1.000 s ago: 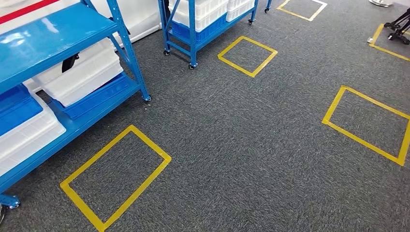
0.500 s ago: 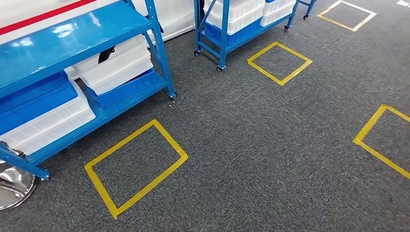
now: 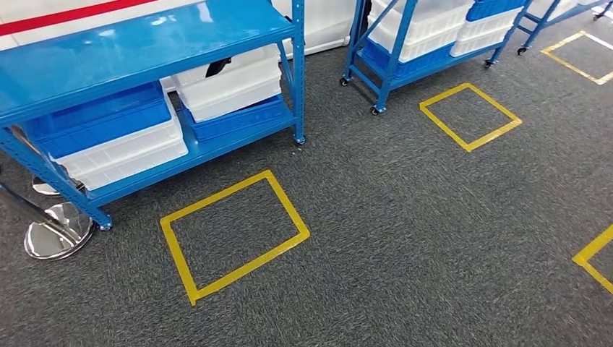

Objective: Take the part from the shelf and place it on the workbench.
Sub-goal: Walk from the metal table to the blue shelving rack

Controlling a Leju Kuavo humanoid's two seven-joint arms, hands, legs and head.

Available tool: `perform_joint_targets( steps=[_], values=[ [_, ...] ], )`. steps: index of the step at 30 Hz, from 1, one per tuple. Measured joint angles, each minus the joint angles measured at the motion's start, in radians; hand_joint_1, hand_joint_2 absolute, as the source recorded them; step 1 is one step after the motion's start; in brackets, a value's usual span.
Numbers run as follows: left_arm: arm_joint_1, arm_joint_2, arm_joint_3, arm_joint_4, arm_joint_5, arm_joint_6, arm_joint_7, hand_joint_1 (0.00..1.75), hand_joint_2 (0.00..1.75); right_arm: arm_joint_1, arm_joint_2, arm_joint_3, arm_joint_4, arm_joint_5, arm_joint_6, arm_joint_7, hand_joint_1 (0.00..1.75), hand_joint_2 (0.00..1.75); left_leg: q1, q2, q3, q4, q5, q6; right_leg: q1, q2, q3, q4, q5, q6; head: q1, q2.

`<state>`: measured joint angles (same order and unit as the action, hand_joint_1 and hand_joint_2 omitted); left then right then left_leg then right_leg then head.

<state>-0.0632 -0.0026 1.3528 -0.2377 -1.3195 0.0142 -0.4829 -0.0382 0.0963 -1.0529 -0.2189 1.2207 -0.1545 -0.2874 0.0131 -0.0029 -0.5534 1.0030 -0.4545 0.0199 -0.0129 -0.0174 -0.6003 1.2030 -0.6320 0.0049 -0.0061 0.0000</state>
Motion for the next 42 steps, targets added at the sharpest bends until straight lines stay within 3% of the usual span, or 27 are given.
perform_joint_targets(
  steps=[1, 2, 3, 4, 6, 8, 10, 11, 13, 15, 16, 17, 18, 19, 21, 22, 24, 27, 29, 32, 33, 34, 37, 38, 39, 42],
  values=[
    [-0.001, 0.0, -0.001, 0.0, 0.0, 0.0, 0.0, 0.0, 0.0, 0.002, -0.001, 0.0, 0.0, 0.0, 0.0, 0.001, 0.0, 0.0, -0.001, -0.013, -0.001, 0.001, 0.001, 0.001, 0.0, 0.009, -0.032, 0.059, -0.019, 0.0, 0.0, 0.0],
    [-0.001, 0.0, -0.002, 0.0, 0.0, 0.0, 0.0, 0.0, 0.0, 0.003, -0.002, 0.0, 0.0, 0.0, 0.0, 0.002, 0.0, 0.0, -0.002, -0.026, -0.001, 0.001, 0.001, 0.002, 0.0, 0.012, -0.051, 0.089, -0.018, -0.001, 0.0, 0.0],
    [0.0, 0.0, -0.003, 0.0, 0.0, 0.0, 0.001, 0.0, 0.0, 0.004, -0.003, 0.0, 0.0, 0.0, -0.001, 0.002, 0.0, 0.0, -0.003, -0.04, 0.0, 0.002, 0.0, 0.001, 0.0, 0.015, -0.054, 0.081, 0.004, -0.002, 0.0, 0.0],
    [0.001, 0.0, -0.003, 0.0, 0.0, 0.0, 0.001, 0.0, 0.0, 0.004, -0.004, 0.0, 0.0, 0.0, -0.001, 0.003, 0.0, 0.0, -0.003, -0.054, 0.001, 0.004, -0.001, 0.0, 0.0, 0.02, -0.039, 0.037, 0.042, -0.004, 0.0, 0.0],
    [0.001, 0.0, -0.005, 0.0, 0.0, 0.0, 0.001, 0.0, 0.0, 0.006, -0.005, 0.0, 0.0, 0.001, -0.003, 0.009, 0.0, 0.0, -0.004, -0.08, 0.001, 0.01, -0.004, -0.005, -0.002, 0.058, 0.013, -0.094, 0.115, -0.01, 0.001, 0.0],
    [-0.001, 0.0, -0.006, 0.0, 0.0, -0.001, 0.0, 0.0, 0.0, 0.007, -0.004, 0.0, 0.0, 0.005, -0.008, 0.021, 0.0, 0.0, -0.004, -0.101, -0.005, 0.015, -0.007, -0.016, -0.002, 0.088, 0.04, -0.166, 0.139, -0.013, 0.001, 0.0],
    [0.001, 0.0, -0.006, 0.0, 0.0, -0.002, -0.003, 0.0, 0.0, 0.005, 0.0, 0.0, 0.001, 0.003, -0.016, 0.035, 0.0, 0.0, -0.002, -0.118, -0.009, 0.013, -0.006, -0.029, 0.0, 0.078, 0.043, -0.173, 0.139, -0.019, 0.002, 0.0],
    [0.003, 0.0, -0.006, 0.0, 0.001, -0.003, -0.005, 0.0, 0.0, 0.004, 0.003, -0.001, 0.001, -0.001, -0.02, 0.042, 0.0, 0.0, -0.001, -0.114, -0.01, 0.015, -0.008, -0.034, -0.001, 0.069, 0.046, -0.178, 0.141, -0.025, 0.002, 0.0],
    [0.005, 0.0, -0.006, 0.0, 0.007, -0.009, -0.009, 0.0, 0.0, 0.004, 0.01, -0.003, 0.001, -0.006, -0.025, 0.055, 0.0, 0.0, -0.002, -0.076, -0.029, 0.058, -0.037, -0.043, -0.004, 0.052, 0.05, -0.188, 0.145, -0.038, -0.003, 0.0],
    [0.0, 0.0, -0.006, 0.0, 0.015, -0.015, -0.012, 0.0, 0.0, 0.008, 0.014, -0.006, 0.001, -0.008, -0.029, 0.068, 0.0, 0.0, -0.002, -0.027, -0.083, 0.173, -0.097, -0.05, -0.002, 0.036, 0.052, -0.19, 0.143, -0.046, -0.008, 0.0],
    [-0.002, -0.001, -0.006, 0.0, 0.017, -0.017, -0.013, 0.0, 0.0, 0.009, 0.015, -0.007, 0.001, -0.008, -0.029, 0.075, 0.0, 0.0, -0.001, -0.017, -0.113, 0.237, -0.122, -0.053, -0.001, 0.028, 0.052, -0.19, 0.14, -0.049, -0.009, 0.0],
    [-0.001, -0.002, -0.006, 0.0, 0.018, -0.018, -0.013, 0.0, 0.0, 0.01, 0.016, -0.008, 0.001, -0.009, -0.029, 0.08, 0.0, 0.0, 0.0, -0.01, -0.132, 0.28, -0.131, -0.055, 0.0, 0.022, 0.054, -0.189, 0.137, -0.049, -0.009, 0.0],
    [0.001, -0.003, -0.006, 0.0, 0.018, -0.02, -0.013, 0.0, 0.0, 0.011, 0.017, -0.009, 0.001, -0.011, -0.03, 0.086, 0.0, 0.0, 0.001, -0.007, -0.134, 0.285, -0.121, -0.055, 0.0, 0.017, 0.056, -0.188, 0.133, -0.048, -0.009, 0.0],
    [0.003, -0.004, -0.006, 0.0, 0.018, -0.02, -0.013, 0.0, 0.0, 0.01, 0.019, -0.011, 0.001, -0.012, -0.03, 0.091, 0.0, 0.0, 0.001, -0.005, -0.116, 0.252, -0.095, -0.055, 0.0, 0.013, 0.06, -0.187, 0.13, -0.046, -0.009, 0.0],
    [0.005, -0.004, -0.005, 0.0, 0.019, -0.021, -0.013, 0.0, 0.0, 0.01, 0.023, -0.015, 0.001, -0.014, -0.031, 0.096, 0.0, 0.0, -0.001, 0.002, -0.046, 0.119, -0.035, -0.048, 0.001, 0.006, 0.071, -0.186, 0.122, -0.04, -0.009, 0.0],
    [0.004, -0.004, -0.005, 0.0, 0.02, -0.021, -0.012, 0.0, 0.0, 0.01, 0.026, -0.018, 0.001, -0.014, -0.031, 0.096, 0.0, 0.0, -0.004, 0.004, -0.017, 0.063, -0.021, -0.042, 0.003, 0.003, 0.075, -0.185, 0.117, -0.035, -0.009, 0.0],
    [0.005, -0.006, -0.005, 0.0, 0.025, -0.02, -0.011, 0.0, 0.0, 0.01, 0.031, -0.021, 0.001, -0.015, -0.032, 0.091, 0.0, 0.0, -0.01, 0.007, 0.008, 0.011, -0.026, -0.026, 0.004, -0.001, 0.081, -0.184, 0.114, -0.023, -0.008, 0.0],
    [0.011, -0.01, -0.002, 0.0, 0.033, -0.018, -0.009, 0.0, 0.0, 0.01, 0.037, -0.024, 0.001, -0.016, -0.036, 0.085, 0.0, 0.0, -0.008, 0.002, 0.028, -0.005, -0.03, -0.005, 0.001, 0.0, 0.085, -0.159, 0.112, -0.005, -0.006, 0.0],
    [0.01, -0.013, -0.001, 0.0, 0.034, -0.018, -0.008, 0.0, 0.0, 0.011, 0.04, -0.025, 0.001, -0.017, -0.037, 0.085, 0.0, 0.0, -0.006, 0.001, 0.046, -0.009, -0.034, 0.007, -0.001, 0.007, 0.041, -0.081, 0.075, 0.003, -0.001, 0.0],
    [0.011, -0.02, 0.001, 0.0, 0.035, -0.018, -0.008, 0.0, 0.0, 0.014, 0.043, -0.029, 0.001, -0.022, -0.037, 0.087, 0.0, 0.0, -0.008, -0.002, 0.064, -0.009, -0.053, 0.012, -0.001, 0.012, -0.086, 0.089, 0.017, 0.008, 0.003, 0.0],
    [0.012, -0.022, 0.001, 0.0, 0.034, -0.019, -0.008, 0.0, 0.0, 0.016, 0.043, -0.031, 0.001, -0.025, -0.037, 0.09, 0.0, 0.0, -0.008, -0.004, 0.074, -0.009, -0.061, 0.011, -0.001, 0.013, -0.111, 0.103, 0.021, 0.008, 0.004, 0.0],
    [0.013, -0.025, 0.001, 0.0, 0.034, -0.02, -0.008, 0.0, 0.0, 0.019, 0.043, -0.035, 0.001, -0.028, -0.037, 0.094, 0.0, 0.0, -0.007, -0.007, 0.087, -0.009, -0.072, 0.01, -0.001, 0.013, -0.117, 0.08, 0.042, 0.007, 0.004, 0.0],
    [0.014, -0.032, 0.001, 0.0, 0.032, -0.022, -0.011, 0.0, 0.0, 0.023, 0.041, -0.047, 0.001, -0.034, -0.034, 0.108, 0.0, 0.0, -0.009, -0.012, 0.127, -0.008, -0.107, 0.0, 0.003, 0.014, -0.088, -0.087, 0.175, -0.005, 0.007, 0.0],
    [0.013, -0.033, 0.001, 0.0, 0.032, -0.023, -0.011, 0.0, 0.0, 0.023, 0.04, -0.05, 0.001, -0.035, -0.033, 0.111, 0.0, 0.0, -0.01, -0.013, 0.136, -0.009, -0.119, -0.006, 0.005, 0.015, -0.08, -0.122, 0.203, -0.01, 0.007, 0.0],
    [0.011, -0.034, 0.001, 0.0, 0.031, -0.023, -0.012, 0.0, 0.0, 0.022, 0.039, -0.053, 0.0, -0.035, -0.033, 0.114, 0.0, 0.0, -0.011, -0.014, 0.145, -0.008, -0.125, -0.012, 0.008, 0.017, -0.076, -0.139, 0.217, -0.016, 0.007, 0.0],
    [0.009, -0.036, 0.001, 0.0, 0.031, -0.026, -0.013, 0.0, 0.0, 0.019, 0.039, -0.056, 0.001, -0.035, -0.032, 0.122, 0.0, 0.0, -0.011, -0.012, 0.147, 0.03, -0.108, -0.029, 0.006, 0.016, -0.042, -0.157, 0.202, -0.037, 0.004, 0.0]
  ],
)
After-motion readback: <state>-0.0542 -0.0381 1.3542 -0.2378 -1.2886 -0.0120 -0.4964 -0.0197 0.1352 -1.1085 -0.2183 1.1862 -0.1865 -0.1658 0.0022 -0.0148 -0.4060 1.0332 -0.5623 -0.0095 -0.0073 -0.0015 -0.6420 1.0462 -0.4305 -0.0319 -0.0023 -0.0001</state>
